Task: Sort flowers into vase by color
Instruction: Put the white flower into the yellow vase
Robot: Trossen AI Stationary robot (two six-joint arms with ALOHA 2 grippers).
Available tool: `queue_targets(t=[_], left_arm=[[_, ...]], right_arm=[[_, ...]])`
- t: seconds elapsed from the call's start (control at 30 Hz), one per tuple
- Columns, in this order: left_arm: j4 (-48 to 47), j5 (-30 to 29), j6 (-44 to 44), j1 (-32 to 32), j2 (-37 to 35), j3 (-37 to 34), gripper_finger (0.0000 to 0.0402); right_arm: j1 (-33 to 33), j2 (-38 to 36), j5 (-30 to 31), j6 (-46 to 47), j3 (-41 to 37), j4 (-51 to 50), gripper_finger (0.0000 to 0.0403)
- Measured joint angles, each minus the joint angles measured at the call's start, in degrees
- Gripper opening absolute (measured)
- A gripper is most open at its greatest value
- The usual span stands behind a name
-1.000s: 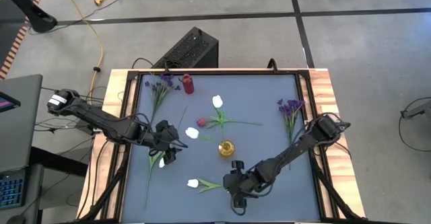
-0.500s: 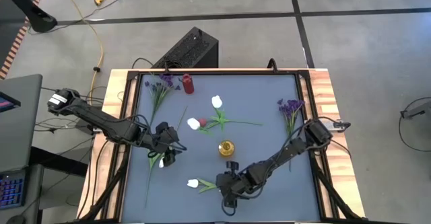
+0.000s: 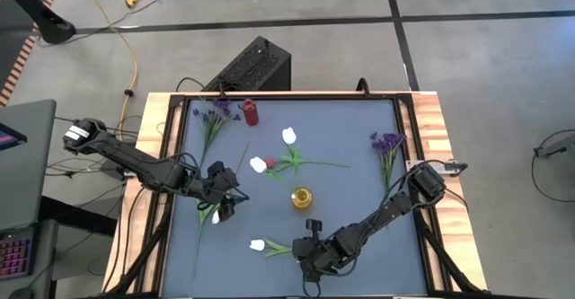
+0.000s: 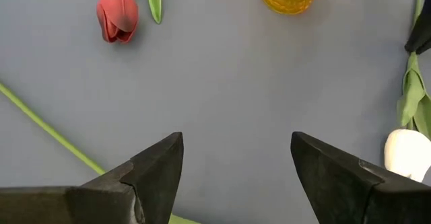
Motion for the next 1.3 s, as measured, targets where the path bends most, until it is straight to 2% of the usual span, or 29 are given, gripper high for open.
queue_targets(t=[0.07, 0.3, 0.4, 0.53, 0.67, 0.9, 1.1, 1.3], left_arm=[[0.1, -0.3, 0.0, 0.0, 0.0, 0.0, 0.0263], [0.9, -1.3, 0.0, 0.0, 0.0, 0.0, 0.0263], [1.1, -1.4, 0.0, 0.0, 0.0, 0.0, 0.0263], [1.9, -1.4, -0.1, 0.0, 0.0, 0.0, 0.0263], [6.7, -1.2, -0.3, 0.0, 0.0, 0.0, 0.0263], [20.3, 2.5, 0.7, 0.0, 0.0, 0.0, 0.0263], [38.7, 10.6, 4.8, -1.9, 0.0, 0.0, 0.0263], [55.4, 10.4, 9.8, -4.4, 0.0, 0.0, 0.0263]], right_arm=[[0.1, -0.7, -0.1, 0.4, -0.1, -0.1, 0.0015], [-0.1, -7.2, 0.0, 1.1, -0.5, -5.8, 0.0016], [-0.3, -11.6, 2.4, 0.3, -0.6, -8.6, 0.0016], [-0.4, -18.8, 6.2, -0.6, -4.8, -6.2, 0.0016], [-0.3, -27.7, 9.9, -1.7, -11.6, 4.0, 0.0016], [-0.7, -38.5, 10.1, -14.1, -21.9, 33.8, 0.0016], [-3.4, -40.1, 10.1, -22.4, -23.1, 49.2, 0.0016], [-6.9, -36.9, 8.5, -24.3, -23.1, 61.4, 0.0016]])
